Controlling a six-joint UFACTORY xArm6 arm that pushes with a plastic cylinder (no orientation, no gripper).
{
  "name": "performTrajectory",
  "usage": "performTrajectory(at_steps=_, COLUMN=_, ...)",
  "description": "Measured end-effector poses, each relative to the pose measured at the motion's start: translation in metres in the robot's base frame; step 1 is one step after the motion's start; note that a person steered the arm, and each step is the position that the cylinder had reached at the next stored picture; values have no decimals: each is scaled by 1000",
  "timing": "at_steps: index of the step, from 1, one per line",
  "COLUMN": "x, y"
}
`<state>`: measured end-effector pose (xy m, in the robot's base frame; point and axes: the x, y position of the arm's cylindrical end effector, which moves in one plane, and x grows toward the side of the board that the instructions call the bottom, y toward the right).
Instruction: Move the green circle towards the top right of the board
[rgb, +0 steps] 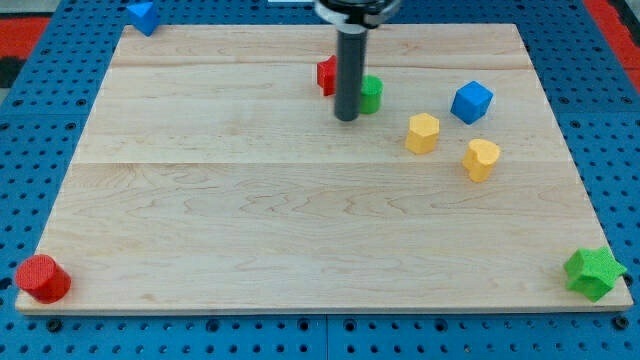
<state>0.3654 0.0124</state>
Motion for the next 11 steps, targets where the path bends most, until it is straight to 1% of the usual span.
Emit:
performTrajectory(at_steps=1, x=-5, y=-9)
performTrajectory(at_steps=2, x=-5, y=7)
performTrajectory(at_steps=3, x=-15, y=32)
performTrajectory(at_steps=4, x=-28, y=39)
performTrajectory(at_steps=5, x=-28, y=42)
performTrajectory(at_steps=6, x=-28, y=69)
performTrajectory(at_steps=7, x=-42, y=87)
performTrajectory(at_steps=10, x=-77, y=90)
performTrajectory(at_steps=11, x=-92, y=83)
